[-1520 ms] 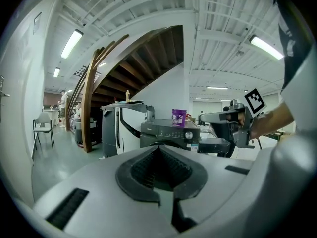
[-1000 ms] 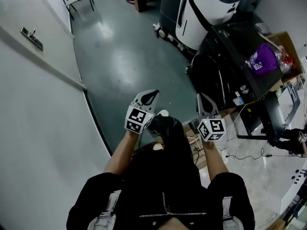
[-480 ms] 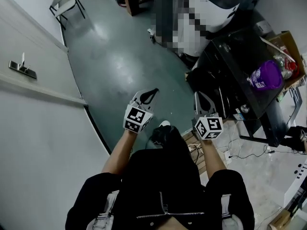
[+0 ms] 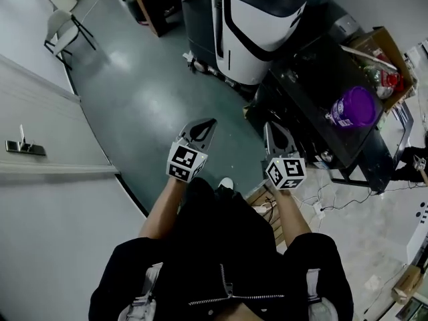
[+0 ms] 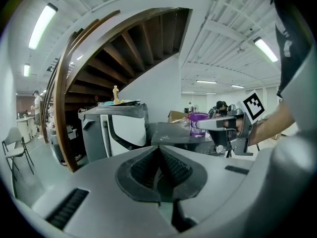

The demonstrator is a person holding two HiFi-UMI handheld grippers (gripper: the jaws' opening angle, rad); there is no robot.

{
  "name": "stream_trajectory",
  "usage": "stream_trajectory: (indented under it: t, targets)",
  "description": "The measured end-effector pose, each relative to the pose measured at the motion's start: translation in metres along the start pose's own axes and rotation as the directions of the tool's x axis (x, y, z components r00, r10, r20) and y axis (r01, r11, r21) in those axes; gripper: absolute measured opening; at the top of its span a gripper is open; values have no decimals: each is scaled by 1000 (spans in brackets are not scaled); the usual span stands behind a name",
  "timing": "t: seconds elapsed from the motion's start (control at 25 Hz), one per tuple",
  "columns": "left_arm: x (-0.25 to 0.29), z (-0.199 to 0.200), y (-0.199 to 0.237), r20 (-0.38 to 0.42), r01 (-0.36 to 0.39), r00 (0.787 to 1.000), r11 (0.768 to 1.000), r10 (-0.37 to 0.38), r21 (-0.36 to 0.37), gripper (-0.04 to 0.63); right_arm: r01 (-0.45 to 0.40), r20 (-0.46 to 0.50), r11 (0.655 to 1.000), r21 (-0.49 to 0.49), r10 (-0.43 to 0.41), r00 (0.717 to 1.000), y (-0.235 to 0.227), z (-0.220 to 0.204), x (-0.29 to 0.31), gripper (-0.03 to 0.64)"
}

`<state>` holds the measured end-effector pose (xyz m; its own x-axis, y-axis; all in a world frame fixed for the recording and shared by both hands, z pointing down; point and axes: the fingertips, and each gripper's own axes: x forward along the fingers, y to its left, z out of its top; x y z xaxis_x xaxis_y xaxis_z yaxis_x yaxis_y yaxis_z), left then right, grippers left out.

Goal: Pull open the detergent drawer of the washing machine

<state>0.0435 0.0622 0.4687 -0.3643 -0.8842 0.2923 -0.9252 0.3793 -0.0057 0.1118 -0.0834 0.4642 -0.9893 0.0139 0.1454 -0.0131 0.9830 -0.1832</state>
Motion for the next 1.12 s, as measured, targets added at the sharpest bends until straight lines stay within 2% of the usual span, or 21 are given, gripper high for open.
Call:
stream_trajectory:
  t: [0.4, 0.56, 0.68, 0.84, 1.12]
  targets:
    - [59, 38, 20, 28, 92, 995, 994, -94, 62, 21, 84, 6, 995, 46, -84, 996, -45, 9, 26, 8]
    - [95, 43, 29, 28, 158, 987, 984, -160, 78, 20, 126, 17, 991, 45, -127, 992, -59, 14, 42, 8]
    - [121, 42, 35, 24, 230, 972, 970, -232, 80, 21, 177, 22, 982, 59, -179, 984, -72, 12, 53, 8]
    - [155, 49, 54, 12, 349, 935, 928, -354, 127, 21, 289, 23, 954, 85, -291, 956, -94, 11, 74, 8]
    - [204, 68, 111, -35, 535, 842, 823, -539, 193, 21, 485, 44, 865, 126, -494, 868, -108, 39, 127, 8]
